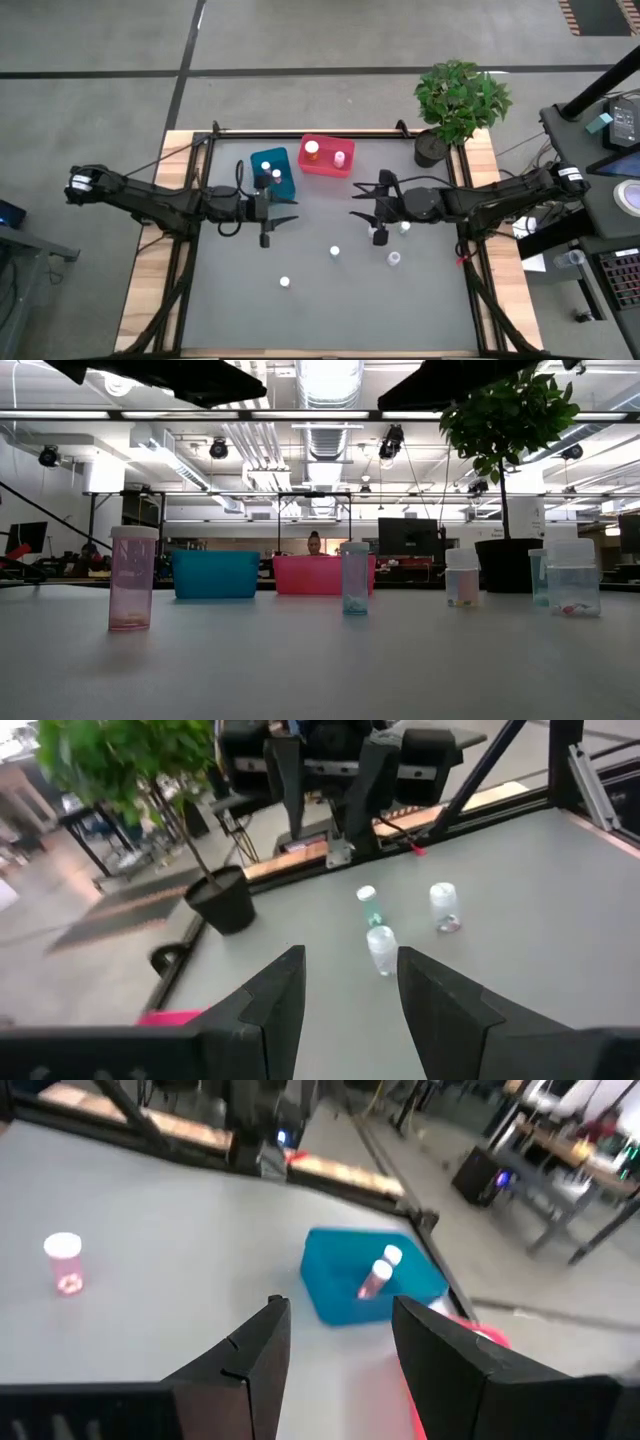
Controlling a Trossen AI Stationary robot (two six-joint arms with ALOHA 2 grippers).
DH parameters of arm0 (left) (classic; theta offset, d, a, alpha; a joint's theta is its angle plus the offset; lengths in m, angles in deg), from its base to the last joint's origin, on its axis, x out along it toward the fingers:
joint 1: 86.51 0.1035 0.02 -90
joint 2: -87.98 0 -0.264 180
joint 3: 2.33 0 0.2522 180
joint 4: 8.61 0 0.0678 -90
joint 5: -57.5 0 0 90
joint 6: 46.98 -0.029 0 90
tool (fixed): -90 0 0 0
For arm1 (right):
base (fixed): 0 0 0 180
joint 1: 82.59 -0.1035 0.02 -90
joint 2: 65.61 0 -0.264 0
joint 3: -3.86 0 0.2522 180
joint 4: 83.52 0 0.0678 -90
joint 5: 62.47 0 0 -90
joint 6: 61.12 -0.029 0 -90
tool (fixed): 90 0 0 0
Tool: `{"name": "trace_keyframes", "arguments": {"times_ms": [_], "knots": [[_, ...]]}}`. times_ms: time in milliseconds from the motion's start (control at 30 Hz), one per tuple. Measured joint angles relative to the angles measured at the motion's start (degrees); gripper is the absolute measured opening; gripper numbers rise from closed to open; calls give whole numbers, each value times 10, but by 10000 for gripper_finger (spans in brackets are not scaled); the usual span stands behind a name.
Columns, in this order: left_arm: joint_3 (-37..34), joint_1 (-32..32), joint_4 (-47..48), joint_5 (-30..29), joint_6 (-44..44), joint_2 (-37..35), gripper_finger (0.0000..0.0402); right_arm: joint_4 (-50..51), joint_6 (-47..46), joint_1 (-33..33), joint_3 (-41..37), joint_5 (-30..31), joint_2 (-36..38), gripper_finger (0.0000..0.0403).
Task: Pick and place medicine bottles into bin by pill shape (circle, oval)
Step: Put the top white capsule bottle into the red bin
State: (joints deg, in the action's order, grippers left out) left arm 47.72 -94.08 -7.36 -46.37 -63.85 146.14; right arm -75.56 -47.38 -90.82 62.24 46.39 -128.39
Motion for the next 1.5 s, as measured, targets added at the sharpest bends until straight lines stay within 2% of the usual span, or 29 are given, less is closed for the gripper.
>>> {"name": "trace_keyframes", "arguments": {"times_ms": [167,400,533,667,933,1033,1300,1500], "knots": [[0,3,10,-1,-4,-14,142,122,-59,0,48,-25,0,166],[-1,4,11,-1,19,-12,142,235,-98,0,88,-58,0,166],[-1,4,12,-2,76,-7,142,263,-116,0,92,-58,0,166],[-1,4,10,-2,90,-4,142,282,-171,0,90,-58,0,168],[0,4,-4,-3,67,-1,142,448,-269,0,105,-65,-5,208],[1,4,-12,-17,35,-1,142,496,-275,0,117,-74,-29,216],[1,5,-46,-90,-51,-1,142,508,-263,0,144,-119,-138,219],[2,5,-49,-105,-77,-2,142,521,-258,5,154,-129,-186,219]]}}
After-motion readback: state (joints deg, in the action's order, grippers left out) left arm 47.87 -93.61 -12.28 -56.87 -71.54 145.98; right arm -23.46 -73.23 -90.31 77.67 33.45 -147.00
